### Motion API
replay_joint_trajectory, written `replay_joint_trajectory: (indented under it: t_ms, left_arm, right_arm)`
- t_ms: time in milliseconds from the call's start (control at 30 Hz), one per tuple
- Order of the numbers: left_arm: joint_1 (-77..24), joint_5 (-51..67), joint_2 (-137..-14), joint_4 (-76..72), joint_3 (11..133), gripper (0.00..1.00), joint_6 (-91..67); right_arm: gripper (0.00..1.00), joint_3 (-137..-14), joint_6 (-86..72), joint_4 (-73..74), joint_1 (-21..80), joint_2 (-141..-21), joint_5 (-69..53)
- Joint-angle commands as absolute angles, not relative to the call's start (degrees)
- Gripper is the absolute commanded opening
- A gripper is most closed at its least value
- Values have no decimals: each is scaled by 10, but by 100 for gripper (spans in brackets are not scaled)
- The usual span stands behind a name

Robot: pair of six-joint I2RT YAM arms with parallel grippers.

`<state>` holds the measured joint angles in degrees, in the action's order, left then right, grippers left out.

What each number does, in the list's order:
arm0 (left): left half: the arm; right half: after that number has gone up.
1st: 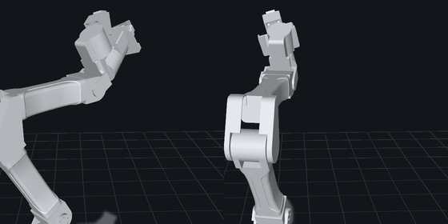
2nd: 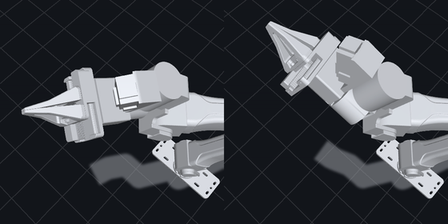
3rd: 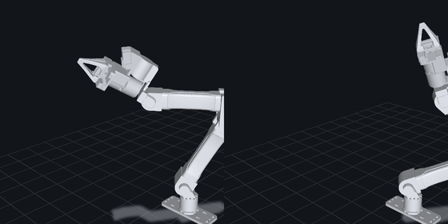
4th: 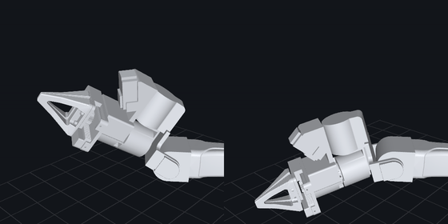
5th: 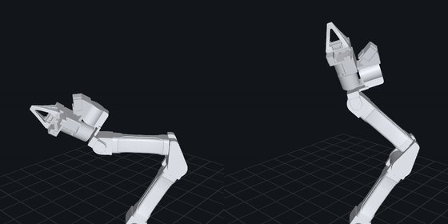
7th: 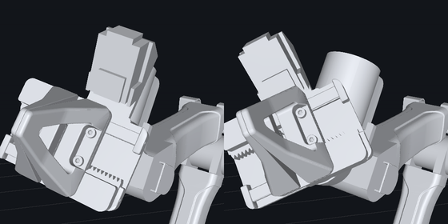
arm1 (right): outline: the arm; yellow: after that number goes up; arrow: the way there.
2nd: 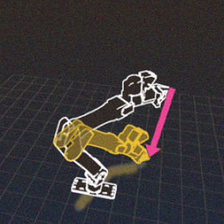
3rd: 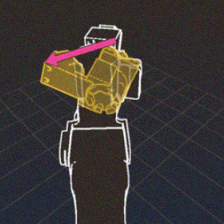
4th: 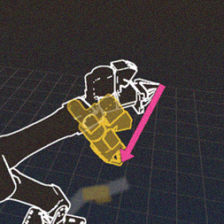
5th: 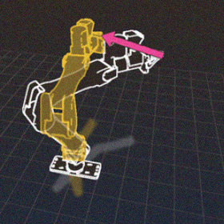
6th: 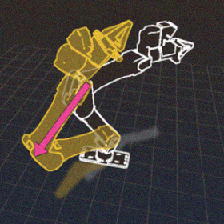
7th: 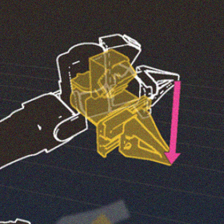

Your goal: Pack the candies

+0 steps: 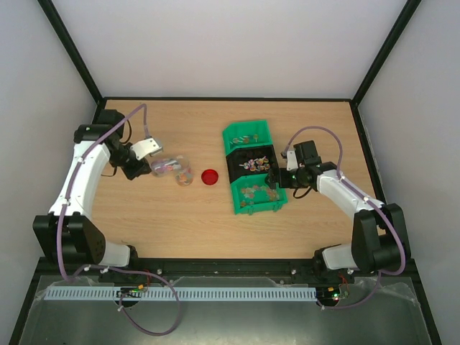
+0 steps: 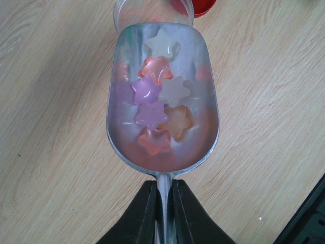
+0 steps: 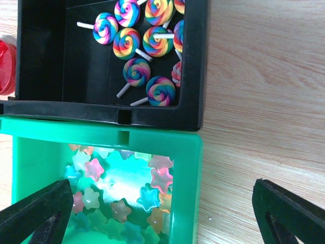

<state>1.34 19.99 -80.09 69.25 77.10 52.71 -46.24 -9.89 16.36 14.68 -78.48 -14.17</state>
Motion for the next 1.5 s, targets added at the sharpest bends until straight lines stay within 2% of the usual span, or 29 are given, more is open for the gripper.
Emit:
replay_joint_trajectory:
  t_ms: [0, 1467]
  left_arm:
    - [9, 186, -809, 713, 791, 2, 529]
    - [-49, 111, -818, 742, 859, 2, 521]
  right_arm:
    - [99, -480, -94, 179, 147, -783, -146]
    - [99, -478, -101, 164, 146, -789, -147]
